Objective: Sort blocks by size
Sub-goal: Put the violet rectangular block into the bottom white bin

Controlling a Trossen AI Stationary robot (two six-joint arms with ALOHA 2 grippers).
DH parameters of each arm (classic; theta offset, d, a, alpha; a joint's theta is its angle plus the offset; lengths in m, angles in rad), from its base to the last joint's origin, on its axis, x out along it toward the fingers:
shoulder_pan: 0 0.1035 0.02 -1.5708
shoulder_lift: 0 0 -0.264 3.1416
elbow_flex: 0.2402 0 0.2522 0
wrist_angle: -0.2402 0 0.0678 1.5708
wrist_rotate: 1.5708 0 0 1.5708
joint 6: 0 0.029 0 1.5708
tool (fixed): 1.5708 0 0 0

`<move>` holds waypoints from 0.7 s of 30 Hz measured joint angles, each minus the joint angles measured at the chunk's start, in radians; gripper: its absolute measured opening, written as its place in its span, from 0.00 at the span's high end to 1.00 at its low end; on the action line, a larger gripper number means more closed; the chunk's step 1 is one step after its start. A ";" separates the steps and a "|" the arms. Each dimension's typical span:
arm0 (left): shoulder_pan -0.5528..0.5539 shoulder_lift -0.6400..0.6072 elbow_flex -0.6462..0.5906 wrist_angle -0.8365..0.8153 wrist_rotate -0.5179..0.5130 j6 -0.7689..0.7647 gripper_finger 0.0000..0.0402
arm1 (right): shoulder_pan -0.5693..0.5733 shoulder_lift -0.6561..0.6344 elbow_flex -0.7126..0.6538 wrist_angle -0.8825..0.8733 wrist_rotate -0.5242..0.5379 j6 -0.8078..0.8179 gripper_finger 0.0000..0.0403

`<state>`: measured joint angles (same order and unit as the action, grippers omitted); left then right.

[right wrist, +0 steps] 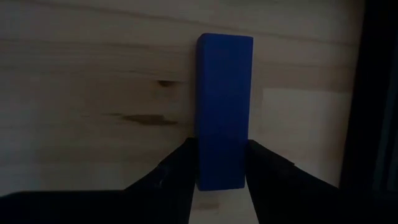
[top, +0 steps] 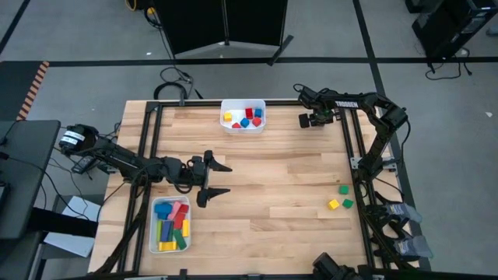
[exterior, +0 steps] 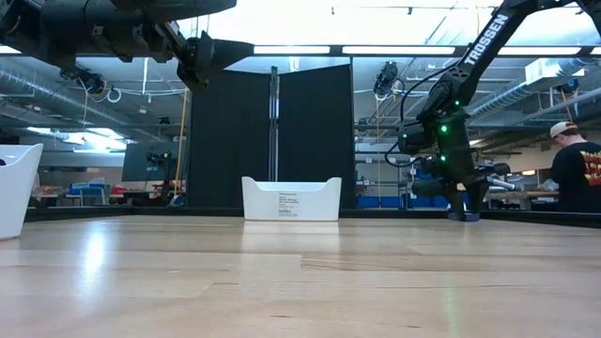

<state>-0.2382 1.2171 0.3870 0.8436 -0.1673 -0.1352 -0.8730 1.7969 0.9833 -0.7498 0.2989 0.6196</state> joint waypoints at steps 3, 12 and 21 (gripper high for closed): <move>0.000 0.000 0.000 0.003 0.000 0.000 0.12 | 0.000 -0.001 0.000 0.002 0.002 -0.012 0.66; 0.003 0.000 0.000 0.003 -0.001 0.000 0.12 | 0.007 -0.053 -0.005 0.023 -0.024 -0.057 0.66; 0.003 0.000 0.000 0.003 -0.025 0.000 0.12 | 0.062 -0.094 -0.003 0.075 -0.018 -0.112 0.66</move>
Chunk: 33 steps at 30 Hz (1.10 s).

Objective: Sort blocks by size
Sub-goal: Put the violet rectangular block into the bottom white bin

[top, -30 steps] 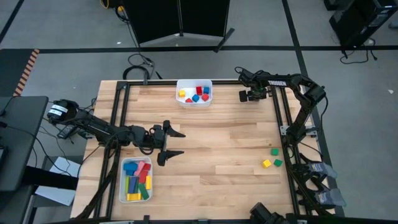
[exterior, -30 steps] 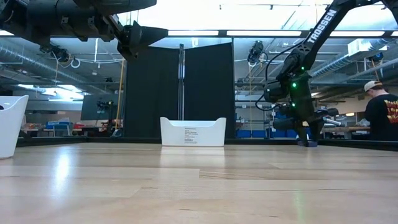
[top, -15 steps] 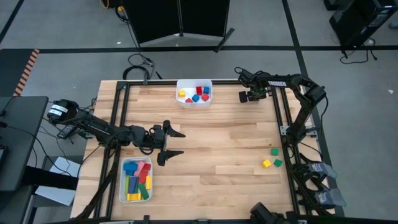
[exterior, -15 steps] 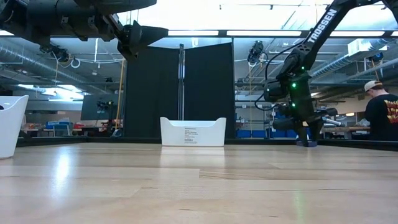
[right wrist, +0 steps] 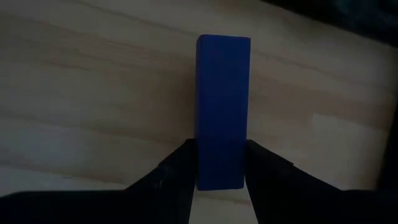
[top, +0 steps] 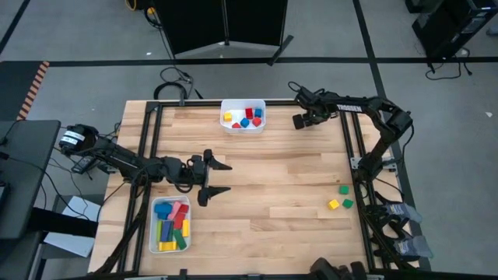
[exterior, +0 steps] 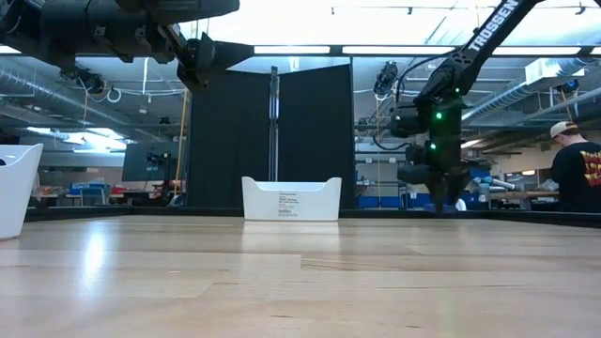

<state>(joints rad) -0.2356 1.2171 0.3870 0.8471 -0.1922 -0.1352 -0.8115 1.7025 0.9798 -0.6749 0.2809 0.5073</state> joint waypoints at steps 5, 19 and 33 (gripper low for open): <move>0.003 0.000 0.000 0.004 -0.024 -0.017 0.12 | 0.061 -0.001 0.001 0.091 -0.053 -0.039 0.66; 0.076 0.000 0.000 0.025 -0.025 -0.109 0.12 | 0.303 -0.003 0.003 0.300 -0.107 -0.044 0.67; 0.124 0.000 0.000 0.019 -0.014 -0.209 0.12 | 0.538 -0.004 -0.061 0.523 -0.104 0.072 0.67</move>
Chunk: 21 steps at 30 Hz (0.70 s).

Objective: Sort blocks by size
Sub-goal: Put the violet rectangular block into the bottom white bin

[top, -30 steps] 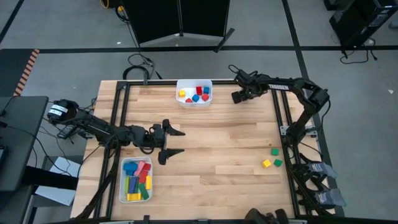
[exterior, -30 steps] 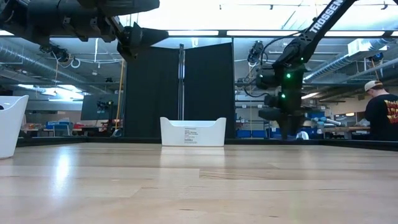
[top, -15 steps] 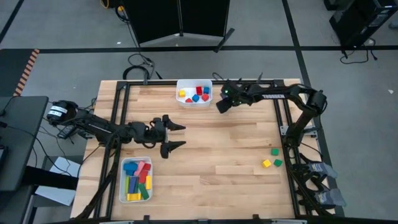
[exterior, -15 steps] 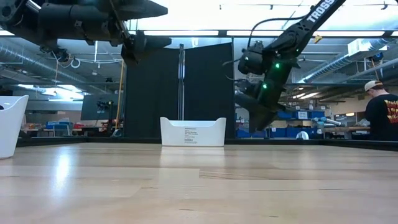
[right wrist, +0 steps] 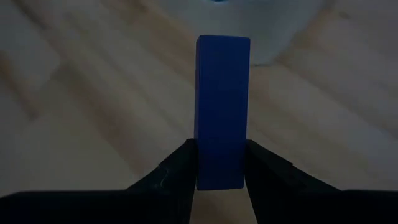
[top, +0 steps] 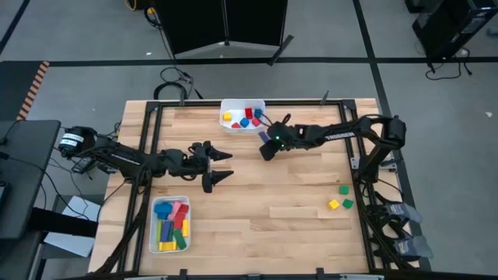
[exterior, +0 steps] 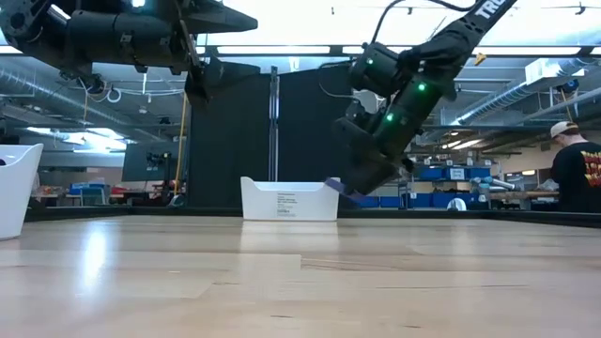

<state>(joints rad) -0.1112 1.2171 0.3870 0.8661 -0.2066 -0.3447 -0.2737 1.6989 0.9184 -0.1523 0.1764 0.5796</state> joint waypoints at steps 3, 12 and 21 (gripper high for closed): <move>0.000 0.000 0.000 0.000 0.000 0.003 0.12 | 0.046 0.000 -0.031 0.109 0.000 0.006 0.67; 0.001 -0.013 0.000 0.040 0.023 -0.005 0.12 | 0.199 0.030 -0.051 0.539 -0.020 0.016 0.67; 0.002 -0.196 0.001 0.123 0.128 0.004 0.12 | 0.336 0.277 0.194 0.703 -0.050 -0.038 0.67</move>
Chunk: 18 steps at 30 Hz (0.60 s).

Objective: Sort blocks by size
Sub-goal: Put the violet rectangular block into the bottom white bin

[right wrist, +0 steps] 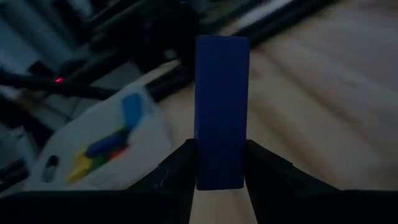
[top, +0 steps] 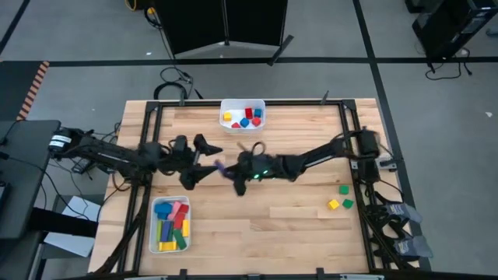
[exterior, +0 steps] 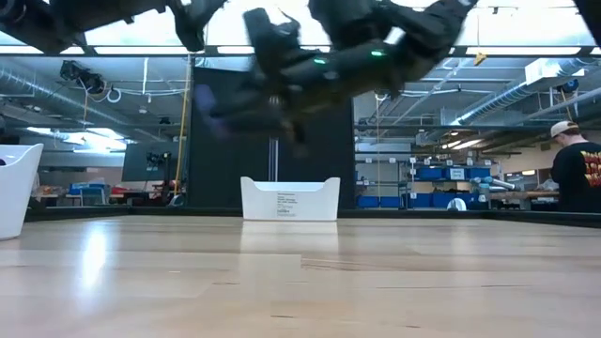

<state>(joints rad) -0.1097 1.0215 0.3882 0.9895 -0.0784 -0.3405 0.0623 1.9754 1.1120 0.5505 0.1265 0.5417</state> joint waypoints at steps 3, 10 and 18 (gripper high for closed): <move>-0.001 -0.073 0.000 -0.046 0.009 0.023 0.12 | 0.029 0.114 0.152 0.001 -0.056 -0.029 0.67; -0.003 -0.234 0.000 -0.185 0.029 0.023 0.12 | 0.092 0.343 0.515 -0.070 -0.125 -0.093 0.67; -0.003 -0.357 0.000 -0.292 0.052 0.022 0.12 | 0.147 0.600 0.947 -0.300 -0.070 -0.212 0.67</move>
<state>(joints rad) -0.1131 0.6648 0.3878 0.6977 -0.0265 -0.3186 0.2095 2.5758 2.0588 0.2508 0.0563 0.3294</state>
